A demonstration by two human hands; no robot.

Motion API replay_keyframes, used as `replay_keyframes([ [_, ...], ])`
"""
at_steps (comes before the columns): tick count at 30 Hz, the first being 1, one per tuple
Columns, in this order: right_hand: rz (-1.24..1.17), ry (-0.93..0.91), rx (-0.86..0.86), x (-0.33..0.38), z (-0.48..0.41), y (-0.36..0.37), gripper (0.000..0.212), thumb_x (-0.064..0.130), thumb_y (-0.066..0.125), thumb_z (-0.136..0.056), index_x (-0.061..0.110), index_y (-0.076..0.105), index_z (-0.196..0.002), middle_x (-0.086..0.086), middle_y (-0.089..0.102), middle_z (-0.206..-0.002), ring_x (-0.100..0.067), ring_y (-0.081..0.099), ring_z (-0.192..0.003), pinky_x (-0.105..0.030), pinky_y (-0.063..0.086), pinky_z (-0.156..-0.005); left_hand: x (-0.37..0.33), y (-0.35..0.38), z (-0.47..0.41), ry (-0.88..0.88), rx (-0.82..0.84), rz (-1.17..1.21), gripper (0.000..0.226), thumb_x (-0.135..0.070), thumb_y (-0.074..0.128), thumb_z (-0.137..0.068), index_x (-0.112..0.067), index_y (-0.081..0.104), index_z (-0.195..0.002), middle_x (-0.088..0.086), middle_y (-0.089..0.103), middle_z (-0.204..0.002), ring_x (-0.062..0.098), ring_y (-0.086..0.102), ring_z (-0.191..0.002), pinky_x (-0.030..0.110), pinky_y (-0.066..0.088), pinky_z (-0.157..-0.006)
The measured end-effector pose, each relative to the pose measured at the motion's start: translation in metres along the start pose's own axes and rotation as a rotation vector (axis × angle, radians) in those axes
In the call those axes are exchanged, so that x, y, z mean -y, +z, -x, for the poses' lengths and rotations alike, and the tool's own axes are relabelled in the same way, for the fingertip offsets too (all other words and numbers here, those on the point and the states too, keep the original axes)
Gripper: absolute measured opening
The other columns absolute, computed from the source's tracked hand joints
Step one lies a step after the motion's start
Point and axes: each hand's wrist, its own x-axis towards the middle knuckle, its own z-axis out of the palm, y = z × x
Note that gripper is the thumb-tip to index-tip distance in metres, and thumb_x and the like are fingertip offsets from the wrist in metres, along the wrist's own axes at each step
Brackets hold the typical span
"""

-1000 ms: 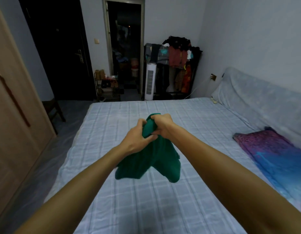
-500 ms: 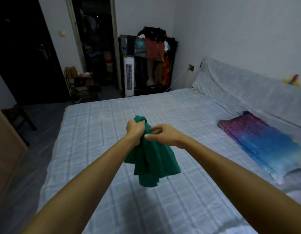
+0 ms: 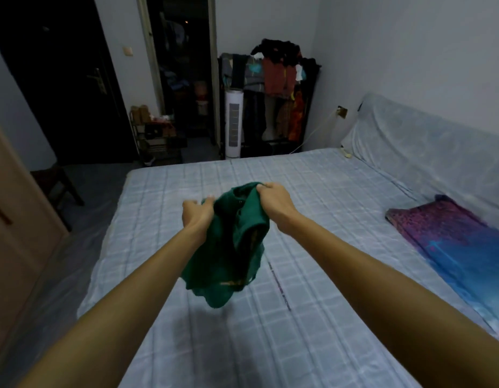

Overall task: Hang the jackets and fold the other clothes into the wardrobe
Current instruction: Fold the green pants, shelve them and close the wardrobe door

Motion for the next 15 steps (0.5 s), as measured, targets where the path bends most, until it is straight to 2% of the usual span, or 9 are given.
replay_keyframes([
  [2, -0.183, 0.152, 0.035, 0.014, -0.018, -0.005, 0.023, 0.017, 0.043, -0.095, 0.007, 0.052, -0.077, -0.014, 0.058, -0.079, -0.025, 0.055, -0.067, -0.03, 0.044, -0.057, 0.004, -0.002, 0.004, 0.074, -0.105, -0.076, 0.051, -0.035, 0.053, -0.093, -0.008, 0.033, -0.132, 0.016, 0.041, -0.138, 0.035, 0.05, -0.113, 0.041, 0.043, -0.09],
  [4, -0.367, 0.257, 0.097, 0.024, -0.033, -0.008, 0.016, 0.01, 0.043, -0.094, 0.006, 0.056, -0.085, -0.015, 0.063, -0.084, -0.026, 0.061, -0.069, -0.032, 0.054, -0.055, 0.003, 0.002, 0.011, 0.24, -0.151, -0.12, 0.036, -0.038, 0.047, -0.096, -0.012, 0.041, -0.121, 0.013, 0.049, -0.129, 0.03, 0.054, -0.104, 0.04, 0.045, -0.085],
  [5, -0.453, 0.286, 0.116, 0.028, -0.04, -0.009, 0.014, 0.007, 0.043, -0.092, 0.005, 0.057, -0.089, -0.017, 0.065, -0.087, -0.027, 0.064, -0.071, -0.035, 0.056, -0.055, 0.002, 0.006, 0.015, 0.331, -0.114, -0.109, 0.031, -0.041, 0.043, -0.097, -0.014, 0.048, -0.11, 0.012, 0.056, -0.118, 0.026, 0.056, -0.096, 0.039, 0.046, -0.082],
  [7, -0.582, 0.322, 0.135, 0.034, -0.052, -0.008, 0.016, 0.001, 0.042, -0.088, 0.002, 0.058, -0.092, -0.021, 0.066, -0.092, -0.03, 0.066, -0.074, -0.039, 0.056, -0.054, -0.006, 0.018, 0.029, 0.432, 0.065, -0.107, 0.03, -0.046, 0.037, -0.098, -0.021, 0.053, -0.095, 0.005, 0.061, -0.098, 0.02, 0.057, -0.085, 0.037, 0.048, -0.075],
  [8, -0.62, 0.329, 0.141, 0.037, -0.057, -0.009, 0.016, 0.0, 0.042, -0.087, 0.001, 0.058, -0.091, -0.023, 0.066, -0.092, -0.032, 0.066, -0.074, -0.042, 0.057, -0.058, -0.011, 0.024, 0.037, 0.46, 0.155, -0.12, 0.027, -0.047, 0.039, -0.097, -0.025, 0.054, -0.094, 0.0, 0.06, -0.093, 0.016, 0.057, -0.082, 0.033, 0.047, -0.071],
  [10, -0.647, 0.323, 0.152, 0.043, -0.065, -0.013, 0.017, -0.001, 0.041, -0.085, -0.001, 0.057, -0.088, -0.024, 0.065, -0.089, -0.033, 0.066, -0.074, -0.046, 0.057, -0.064, -0.015, 0.039, 0.047, 0.491, 0.245, -0.143, 0.022, -0.043, 0.057, -0.09, -0.028, 0.052, -0.106, -0.008, 0.06, -0.097, 0.008, 0.059, -0.087, 0.025, 0.047, -0.072],
  [12, -0.658, 0.293, 0.179, 0.049, -0.073, -0.02, 0.018, 0.0, 0.041, -0.087, -0.001, 0.058, -0.094, -0.023, 0.064, -0.089, -0.032, 0.066, -0.072, -0.044, 0.057, -0.06, -0.019, 0.051, 0.045, 0.511, 0.142, -0.183, 0.037, -0.029, 0.068, -0.084, -0.028, 0.051, -0.116, -0.011, 0.061, -0.1, 0.008, 0.06, -0.092, 0.024, 0.048, -0.072],
  [14, -0.661, 0.258, 0.225, 0.052, -0.082, -0.028, 0.015, 0.007, 0.043, -0.091, 0.003, 0.057, -0.094, -0.019, 0.065, -0.09, -0.029, 0.065, -0.072, -0.039, 0.055, -0.054, -0.028, 0.058, 0.038, 0.489, -0.009, -0.176, 0.026, -0.01, 0.056, -0.087, -0.023, 0.059, -0.109, -0.004, 0.064, -0.095, 0.019, 0.062, -0.091, 0.027, 0.046, -0.066],
  [15, -0.643, 0.242, 0.254, 0.054, -0.085, -0.033, 0.015, 0.013, 0.044, -0.094, 0.006, 0.057, -0.092, -0.016, 0.065, -0.089, -0.028, 0.066, -0.073, -0.037, 0.055, -0.052, -0.035, 0.06, 0.034, 0.473, -0.059, -0.166, 0.028, -0.002, 0.049, -0.086, -0.022, 0.061, -0.102, -0.001, 0.064, -0.09, 0.024, 0.062, -0.089, 0.029, 0.045, -0.062],
])
